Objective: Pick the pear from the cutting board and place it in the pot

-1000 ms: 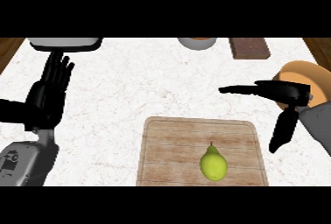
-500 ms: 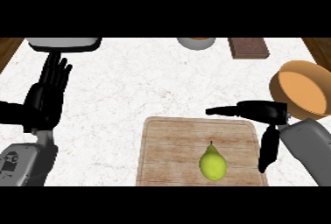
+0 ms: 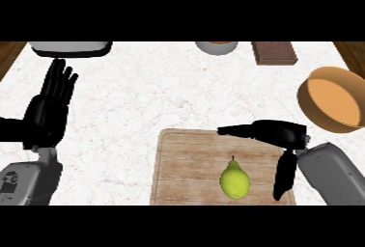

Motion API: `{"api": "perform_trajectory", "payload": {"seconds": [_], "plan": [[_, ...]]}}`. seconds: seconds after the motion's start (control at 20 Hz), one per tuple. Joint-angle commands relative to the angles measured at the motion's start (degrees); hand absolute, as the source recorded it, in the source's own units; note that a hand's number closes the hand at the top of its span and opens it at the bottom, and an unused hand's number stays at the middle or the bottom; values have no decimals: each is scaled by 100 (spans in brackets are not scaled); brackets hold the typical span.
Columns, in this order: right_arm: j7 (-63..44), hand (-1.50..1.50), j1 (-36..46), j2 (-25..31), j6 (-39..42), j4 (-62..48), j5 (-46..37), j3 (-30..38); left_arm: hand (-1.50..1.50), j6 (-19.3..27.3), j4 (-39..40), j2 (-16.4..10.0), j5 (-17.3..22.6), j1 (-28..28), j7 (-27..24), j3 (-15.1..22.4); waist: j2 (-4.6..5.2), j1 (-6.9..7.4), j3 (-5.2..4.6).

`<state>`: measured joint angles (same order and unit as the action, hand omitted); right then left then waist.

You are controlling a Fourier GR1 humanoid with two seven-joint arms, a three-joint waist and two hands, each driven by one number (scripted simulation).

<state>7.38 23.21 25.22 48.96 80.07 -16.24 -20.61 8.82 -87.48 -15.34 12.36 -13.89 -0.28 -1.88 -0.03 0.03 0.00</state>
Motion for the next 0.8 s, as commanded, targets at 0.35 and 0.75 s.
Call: {"api": "perform_trajectory", "payload": {"seconds": [0.35,0.75], "plan": [[177,-150,-266,-773,-618,-591,-1401,-328,0,-6,-299,155,-156,-70,451,-87,6,39,3],[591,-150,-365,-1058,-704,-895,-1829,-271,0,120,36,357,-546,-454,380,-56,10,10,2]]}}
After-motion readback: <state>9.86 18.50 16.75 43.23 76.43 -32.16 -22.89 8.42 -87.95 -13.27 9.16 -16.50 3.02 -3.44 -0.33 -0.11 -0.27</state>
